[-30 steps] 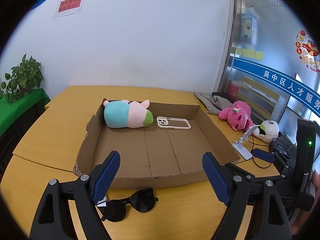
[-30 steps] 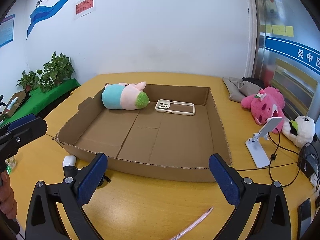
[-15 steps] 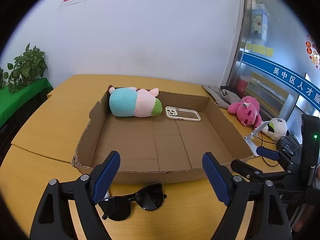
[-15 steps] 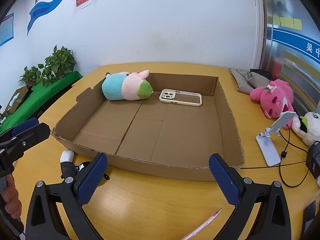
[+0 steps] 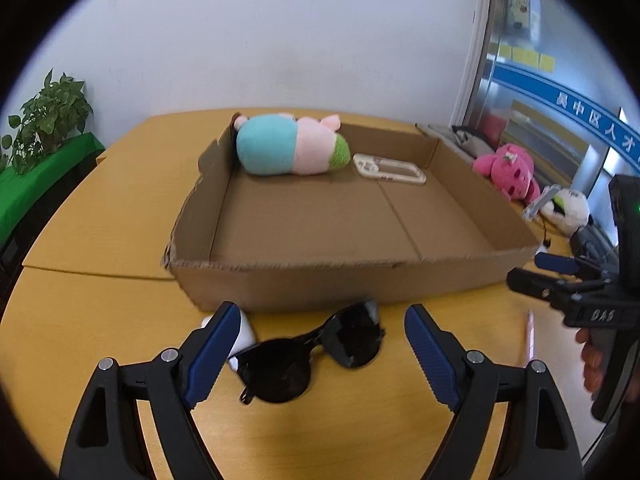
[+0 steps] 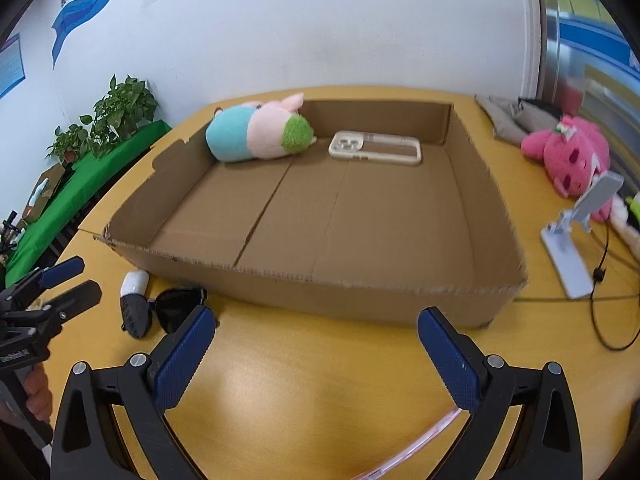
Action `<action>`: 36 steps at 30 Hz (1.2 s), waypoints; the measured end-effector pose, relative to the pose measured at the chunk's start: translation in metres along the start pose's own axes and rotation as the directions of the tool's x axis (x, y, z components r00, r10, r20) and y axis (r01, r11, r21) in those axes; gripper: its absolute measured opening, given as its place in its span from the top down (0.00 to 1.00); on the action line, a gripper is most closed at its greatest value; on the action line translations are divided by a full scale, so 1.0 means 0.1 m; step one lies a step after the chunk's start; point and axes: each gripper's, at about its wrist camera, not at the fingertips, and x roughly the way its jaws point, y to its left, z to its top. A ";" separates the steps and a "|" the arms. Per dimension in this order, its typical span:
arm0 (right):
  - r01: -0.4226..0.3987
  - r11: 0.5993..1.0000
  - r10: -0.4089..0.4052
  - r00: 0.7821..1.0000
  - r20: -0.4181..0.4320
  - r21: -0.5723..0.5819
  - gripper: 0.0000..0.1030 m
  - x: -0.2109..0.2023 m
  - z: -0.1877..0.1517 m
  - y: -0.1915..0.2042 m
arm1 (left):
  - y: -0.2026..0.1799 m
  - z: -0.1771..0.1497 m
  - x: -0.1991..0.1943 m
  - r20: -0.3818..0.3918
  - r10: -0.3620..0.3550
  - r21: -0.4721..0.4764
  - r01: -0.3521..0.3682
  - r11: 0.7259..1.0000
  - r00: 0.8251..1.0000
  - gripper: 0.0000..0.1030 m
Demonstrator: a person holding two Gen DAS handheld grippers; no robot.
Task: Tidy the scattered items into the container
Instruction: 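Lower the left gripper onto the black sunglasses and close on the bridge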
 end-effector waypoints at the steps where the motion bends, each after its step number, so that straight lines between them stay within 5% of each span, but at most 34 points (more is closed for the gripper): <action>1: -0.014 1.000 0.014 1.000 -0.012 0.002 0.00 0.02 -0.04 0.01 | 0.02 -0.04 0.03 -0.014 0.003 0.007 -0.003 1.000 1.000 0.18; 12: -0.099 0.993 0.090 0.987 -0.130 -0.063 0.00 0.28 -0.37 0.32 | 0.29 -0.18 0.37 -0.104 -0.013 -0.019 0.011 1.000 0.995 0.21; 18: -0.138 0.986 0.122 0.979 -0.161 -0.093 0.00 0.34 -0.43 0.46 | 0.42 -0.23 0.52 -0.161 -0.034 -0.063 0.024 0.998 0.986 0.63; 21: -0.146 0.984 0.128 0.976 -0.177 -0.099 0.00 0.38 -0.45 0.48 | 0.46 -0.27 0.54 -0.187 -0.075 -0.080 0.061 0.995 0.980 0.95; 30: -0.192 0.976 0.170 0.967 -0.187 -0.102 0.00 0.43 -0.47 0.55 | 0.31 -0.41 0.46 -0.203 -0.094 -0.004 0.095 0.995 0.975 0.94; 32: -0.209 0.971 0.186 0.966 -0.180 -0.120 0.00 0.42 -0.46 0.59 | 0.32 -0.37 0.44 -0.187 -0.089 -0.011 0.088 0.996 0.978 0.80; 34: -0.217 0.964 0.192 0.968 -0.165 -0.153 0.00 0.42 -0.43 0.64 | 0.37 -0.31 0.46 -0.175 -0.089 -0.044 0.082 0.996 0.981 0.47; 36: -0.222 0.955 0.196 0.970 -0.144 -0.198 0.00 0.44 -0.39 0.71 | 0.41 -0.28 0.50 -0.169 -0.092 -0.075 0.080 0.994 0.981 0.39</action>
